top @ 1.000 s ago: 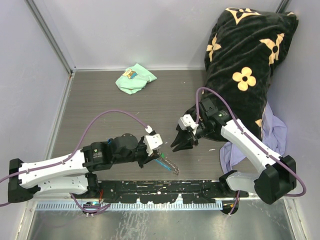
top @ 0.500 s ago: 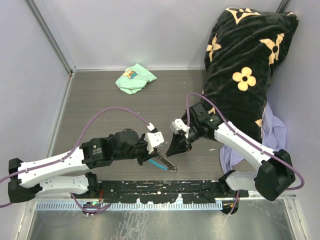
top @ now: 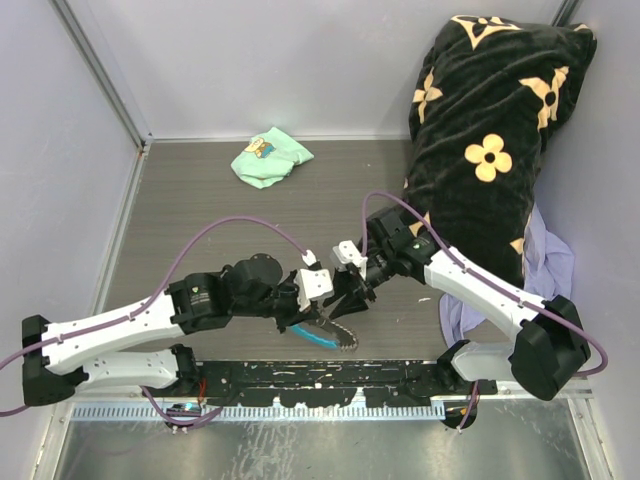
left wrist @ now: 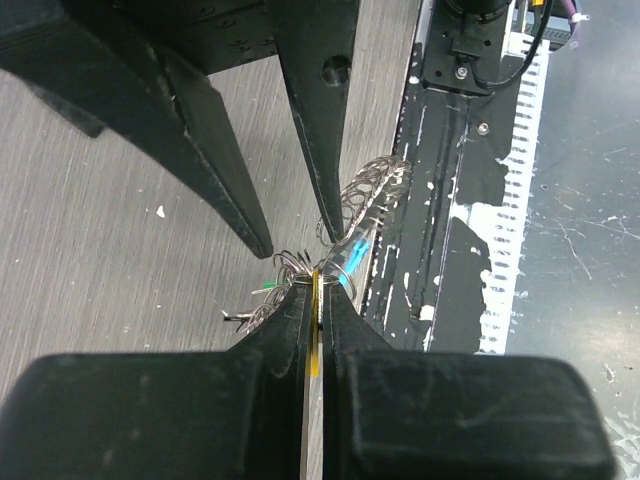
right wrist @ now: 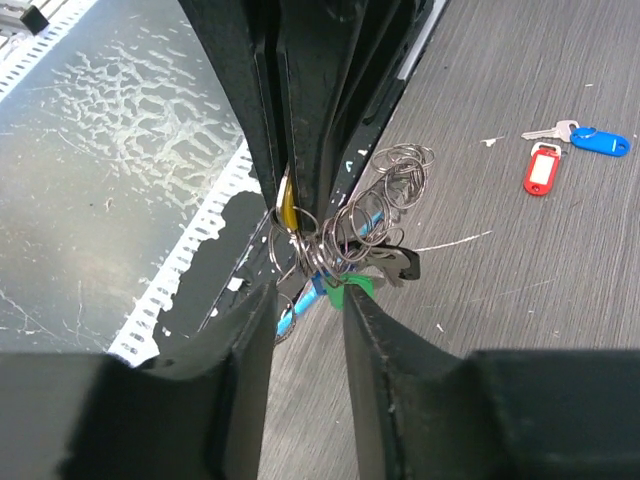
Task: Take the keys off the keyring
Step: Remove the key from the keyring.
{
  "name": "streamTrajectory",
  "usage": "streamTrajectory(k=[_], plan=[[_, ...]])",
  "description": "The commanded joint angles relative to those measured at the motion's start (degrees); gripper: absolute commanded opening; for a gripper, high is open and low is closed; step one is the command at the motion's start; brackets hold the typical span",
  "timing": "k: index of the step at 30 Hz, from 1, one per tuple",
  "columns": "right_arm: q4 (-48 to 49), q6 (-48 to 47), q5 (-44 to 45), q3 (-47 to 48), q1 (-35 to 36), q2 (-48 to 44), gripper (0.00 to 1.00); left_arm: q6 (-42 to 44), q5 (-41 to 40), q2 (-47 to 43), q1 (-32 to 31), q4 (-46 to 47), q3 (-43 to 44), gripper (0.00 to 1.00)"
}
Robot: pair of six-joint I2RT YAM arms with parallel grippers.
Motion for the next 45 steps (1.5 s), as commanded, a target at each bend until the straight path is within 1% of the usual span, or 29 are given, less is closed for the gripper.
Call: streamTrajectory(k=[1, 9, 14, 17, 20, 22, 26, 32, 36, 45], plan=[[2.45, 0.67, -0.74, -0.08, 1.04, -1.65, 0.42, 1.55, 4.56, 0.37, 0.98, 3.49, 3.83, 0.00], [-4.91, -8.65, -4.25, 1.01, 3.01, -1.72, 0.44, 2.28, 6.04, 0.47, 2.08, 4.42, 3.85, 0.00], [-7.52, -10.00, -1.34, 2.95, 2.31, -3.15, 0.38, 6.45, 7.58, -0.77, 2.19, 3.48, 3.07, 0.00], [-7.69, -9.65, -1.27, 3.29, 0.86, -4.07, 0.37, 10.18, 9.36, -1.34, 2.28, 1.89, 2.75, 0.00], [-6.47, -8.30, -1.24, 2.89, 0.32, -4.23, 0.33, 13.70, 11.58, -1.34, 2.28, 0.83, 2.88, 0.00], [-5.09, -7.42, -1.36, 2.21, 0.29, -4.02, 0.32, 16.01, 13.46, -1.13, 2.28, -0.19, 3.44, 0.00], [-4.61, -7.30, -2.23, 1.75, 0.44, -3.96, 0.32, 18.96, 14.17, -0.25, 2.29, -1.74, 4.70, 0.00], [-4.90, -8.35, -2.86, 1.12, 1.78, -3.97, 0.32, 20.02, 14.71, 1.79, 2.29, -2.96, 6.78, 0.00], [-7.30, -11.17, -3.72, 1.45, 2.49, -4.05, 0.35, 20.16, 14.76, 2.14, 2.28, -2.85, 7.21, 0.00], [-7.36, -10.45, -2.61, 2.08, 2.77, -4.58, 0.36, 20.07, 14.53, 2.91, 2.29, -2.13, 7.97, 0.00]])
